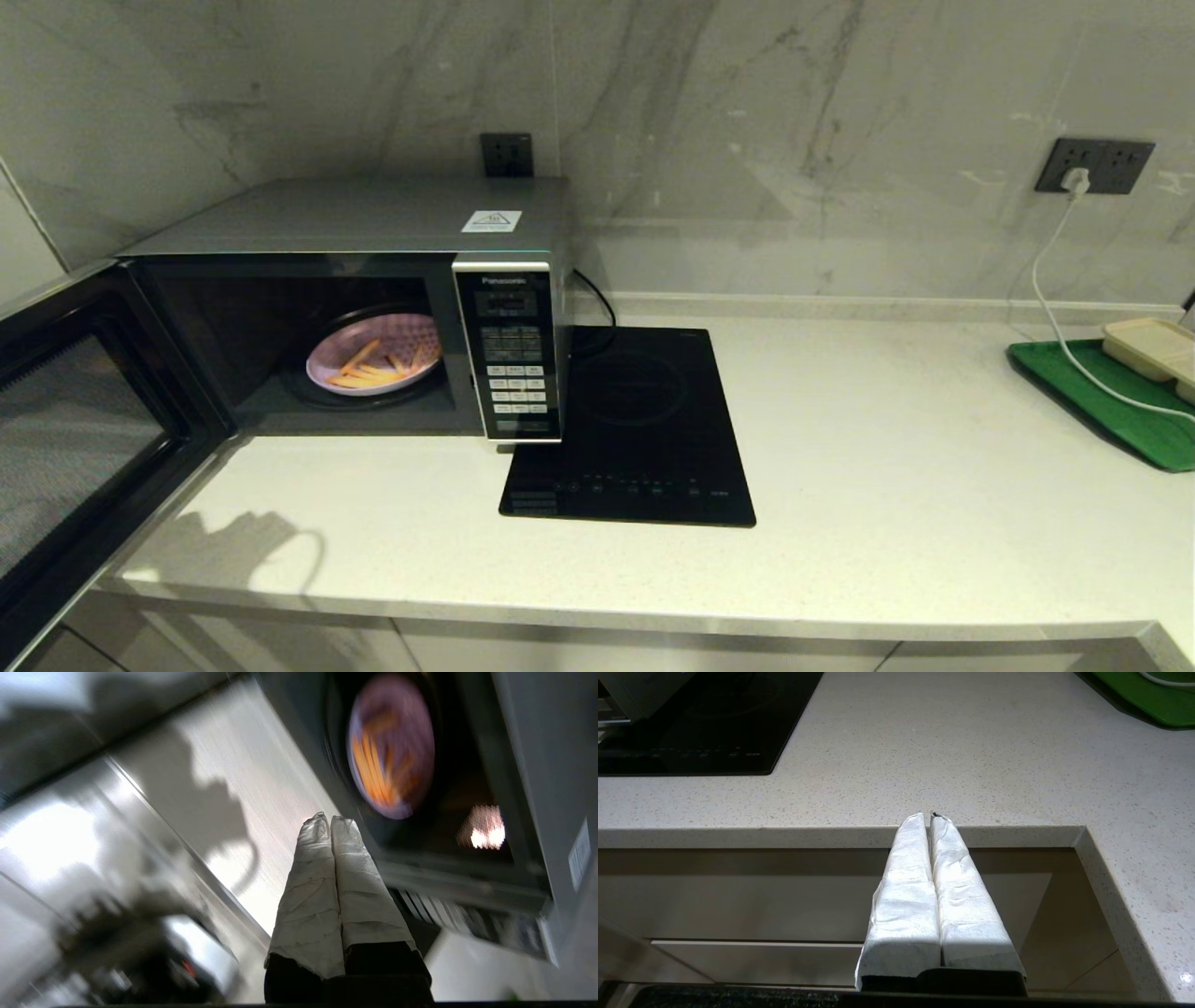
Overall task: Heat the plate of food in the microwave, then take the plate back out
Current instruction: Close the microwave oven
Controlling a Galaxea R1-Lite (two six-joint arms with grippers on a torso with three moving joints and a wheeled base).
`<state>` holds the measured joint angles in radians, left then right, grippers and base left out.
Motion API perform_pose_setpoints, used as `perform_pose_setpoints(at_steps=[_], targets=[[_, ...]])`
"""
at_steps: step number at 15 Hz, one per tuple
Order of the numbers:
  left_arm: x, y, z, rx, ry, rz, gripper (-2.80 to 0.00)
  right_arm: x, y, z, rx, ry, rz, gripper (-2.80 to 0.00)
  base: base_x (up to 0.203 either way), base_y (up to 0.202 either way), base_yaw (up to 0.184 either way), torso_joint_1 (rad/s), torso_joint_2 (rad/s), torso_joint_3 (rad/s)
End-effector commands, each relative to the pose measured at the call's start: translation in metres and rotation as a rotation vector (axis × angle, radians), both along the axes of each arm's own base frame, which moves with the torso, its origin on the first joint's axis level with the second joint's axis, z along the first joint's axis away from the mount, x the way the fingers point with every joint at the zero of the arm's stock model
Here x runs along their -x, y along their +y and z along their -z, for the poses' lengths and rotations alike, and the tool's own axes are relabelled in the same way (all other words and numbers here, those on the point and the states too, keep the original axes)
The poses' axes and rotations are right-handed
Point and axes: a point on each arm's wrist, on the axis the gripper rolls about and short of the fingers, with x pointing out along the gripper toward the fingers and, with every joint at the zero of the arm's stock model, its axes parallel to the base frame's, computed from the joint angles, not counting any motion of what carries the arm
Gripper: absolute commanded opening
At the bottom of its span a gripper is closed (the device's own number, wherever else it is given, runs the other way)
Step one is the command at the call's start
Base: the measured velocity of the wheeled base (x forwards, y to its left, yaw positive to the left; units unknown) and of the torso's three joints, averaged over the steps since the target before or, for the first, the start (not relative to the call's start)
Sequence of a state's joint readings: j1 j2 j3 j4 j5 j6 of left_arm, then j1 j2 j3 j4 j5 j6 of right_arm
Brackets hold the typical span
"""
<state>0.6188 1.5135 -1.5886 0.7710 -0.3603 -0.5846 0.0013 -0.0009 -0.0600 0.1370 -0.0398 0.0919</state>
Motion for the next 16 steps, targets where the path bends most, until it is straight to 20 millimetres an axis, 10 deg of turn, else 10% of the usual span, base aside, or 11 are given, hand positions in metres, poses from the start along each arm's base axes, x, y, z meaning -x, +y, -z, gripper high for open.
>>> perform_pose_setpoints(at_steps=[1,5,16], targets=[[0.026,0.012,-0.029,-0.185,-0.061,-0.049,-2.8,0.0,0.0,0.0,0.0,0.002,0.0,-2.8,0.0,0.0,0.0,0.0,0.0,0.0],[0.031,0.031,-0.043,-0.347,-0.039,-0.115,-2.8,0.0,0.0,0.0,0.0,0.002,0.0,-2.8,0.0,0.0,0.0,0.0,0.0,0.0],[-0.005,0.088,0.005,-0.3,0.165,-0.164,-2.8,0.0,0.0,0.0,0.0,0.002,0.0,-2.8,0.0,0.0,0.0,0.0,0.0,0.0]])
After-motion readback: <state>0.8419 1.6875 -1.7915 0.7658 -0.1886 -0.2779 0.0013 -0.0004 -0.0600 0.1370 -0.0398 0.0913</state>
